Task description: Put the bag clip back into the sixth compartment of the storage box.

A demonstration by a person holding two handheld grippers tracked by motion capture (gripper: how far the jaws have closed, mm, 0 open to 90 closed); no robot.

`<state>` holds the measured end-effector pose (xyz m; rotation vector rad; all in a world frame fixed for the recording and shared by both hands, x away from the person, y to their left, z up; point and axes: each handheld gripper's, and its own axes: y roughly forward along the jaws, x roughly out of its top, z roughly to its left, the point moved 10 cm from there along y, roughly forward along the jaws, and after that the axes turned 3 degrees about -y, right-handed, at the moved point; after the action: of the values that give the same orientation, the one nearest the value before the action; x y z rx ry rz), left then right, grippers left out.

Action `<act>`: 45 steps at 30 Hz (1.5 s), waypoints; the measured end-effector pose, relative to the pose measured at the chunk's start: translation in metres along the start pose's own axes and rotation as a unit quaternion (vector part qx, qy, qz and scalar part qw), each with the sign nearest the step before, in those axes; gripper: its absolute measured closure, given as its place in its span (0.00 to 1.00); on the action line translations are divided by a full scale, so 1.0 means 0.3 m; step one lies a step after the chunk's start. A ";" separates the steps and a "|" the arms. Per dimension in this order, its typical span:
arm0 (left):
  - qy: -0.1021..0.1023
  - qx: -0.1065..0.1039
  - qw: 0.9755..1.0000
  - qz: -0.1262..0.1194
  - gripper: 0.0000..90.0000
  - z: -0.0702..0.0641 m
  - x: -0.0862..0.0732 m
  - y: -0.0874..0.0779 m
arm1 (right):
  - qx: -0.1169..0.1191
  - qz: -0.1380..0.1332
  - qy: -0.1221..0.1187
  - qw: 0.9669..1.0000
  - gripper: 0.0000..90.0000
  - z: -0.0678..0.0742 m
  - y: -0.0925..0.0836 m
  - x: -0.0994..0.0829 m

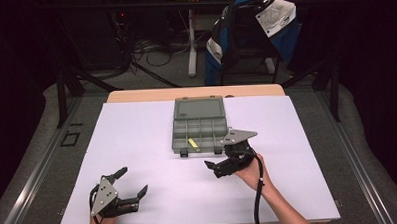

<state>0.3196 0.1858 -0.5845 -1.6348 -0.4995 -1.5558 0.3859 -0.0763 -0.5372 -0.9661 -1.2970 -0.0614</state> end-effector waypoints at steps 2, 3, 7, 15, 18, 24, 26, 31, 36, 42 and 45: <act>-0.001 -0.001 1.000 -0.001 0.12 -0.001 0.000 0.001 | -0.003 -0.002 -0.004 1.000 0.00 0.000 -0.018 -0.013; -0.001 -0.001 1.000 0.000 0.12 -0.001 0.000 0.001 | -0.003 -0.003 -0.004 1.000 0.00 0.001 -0.025 -0.019; -0.001 -0.001 1.000 0.000 0.12 -0.001 0.000 0.002 | -0.013 -0.006 -0.012 1.000 0.00 -0.002 -0.051 -0.055; -0.002 -0.001 1.000 0.001 0.12 -0.001 -0.001 0.006 | -0.014 -0.019 -0.007 1.000 0.00 -0.007 -0.098 -0.129; -0.001 -0.001 1.000 0.002 0.12 -0.001 -0.002 0.007 | -0.013 -0.025 -0.005 1.000 0.00 -0.009 -0.114 -0.154; -0.001 -0.003 1.000 0.001 0.12 -0.002 -0.001 0.008 | -0.015 -0.034 -0.010 0.999 0.00 -0.007 -0.144 -0.193; 0.000 -0.002 1.000 0.003 0.12 -0.001 -0.003 0.009 | -0.018 -0.040 -0.014 0.999 0.00 -0.008 -0.156 -0.201; -0.001 -0.003 1.000 0.002 0.12 -0.002 -0.001 0.009 | -0.020 -0.053 -0.018 0.998 0.00 -0.011 -0.182 -0.210; -0.001 -0.002 1.000 0.002 0.12 -0.002 0.000 0.006 | -0.026 -0.060 -0.037 0.997 0.00 -0.008 -0.201 -0.220; -0.003 -0.002 1.000 0.000 0.12 -0.002 0.000 0.005 | -0.031 -0.064 -0.047 0.996 0.00 -0.005 -0.209 -0.249; -0.001 -0.003 1.000 0.001 0.12 0.000 -0.001 0.007 | -0.030 -0.066 -0.042 0.997 0.00 -0.008 -0.215 -0.275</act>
<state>0.3212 0.1845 -0.5854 -1.6405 -0.4946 -1.5547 0.3261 -0.1564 -0.5687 -0.9424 -1.4417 -0.1645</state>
